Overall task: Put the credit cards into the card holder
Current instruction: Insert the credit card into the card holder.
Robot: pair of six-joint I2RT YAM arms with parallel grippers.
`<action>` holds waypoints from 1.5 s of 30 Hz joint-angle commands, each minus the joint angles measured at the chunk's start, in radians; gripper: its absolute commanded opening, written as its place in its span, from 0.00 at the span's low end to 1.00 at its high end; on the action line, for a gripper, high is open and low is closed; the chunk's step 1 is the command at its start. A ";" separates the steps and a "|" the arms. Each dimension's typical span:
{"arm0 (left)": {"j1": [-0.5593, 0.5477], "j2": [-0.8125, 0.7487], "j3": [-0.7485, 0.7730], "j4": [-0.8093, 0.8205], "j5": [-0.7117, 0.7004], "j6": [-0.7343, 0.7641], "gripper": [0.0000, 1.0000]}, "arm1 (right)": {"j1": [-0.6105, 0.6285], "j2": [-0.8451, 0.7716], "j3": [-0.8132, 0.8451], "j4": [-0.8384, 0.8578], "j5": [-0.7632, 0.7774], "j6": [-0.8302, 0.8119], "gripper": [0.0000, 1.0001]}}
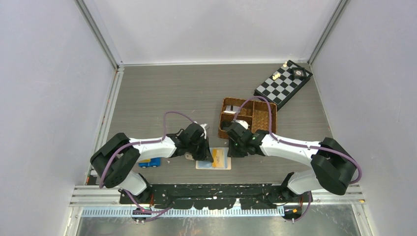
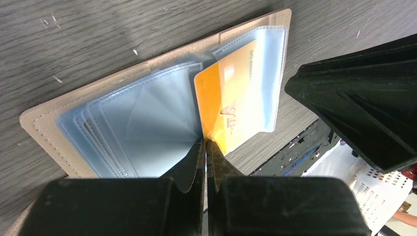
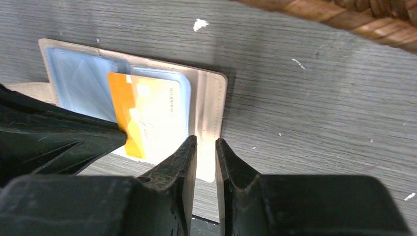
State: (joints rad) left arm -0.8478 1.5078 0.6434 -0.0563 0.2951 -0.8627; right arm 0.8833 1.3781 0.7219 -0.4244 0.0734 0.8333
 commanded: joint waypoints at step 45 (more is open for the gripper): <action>-0.031 0.008 0.074 -0.044 -0.038 0.035 0.07 | -0.002 -0.004 -0.075 0.097 0.013 0.120 0.12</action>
State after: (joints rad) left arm -0.8658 1.5681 0.6796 -0.0406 0.3046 -0.8715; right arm 0.8749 1.4136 0.6540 -0.3134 0.0696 0.9287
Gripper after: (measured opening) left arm 0.032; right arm 0.105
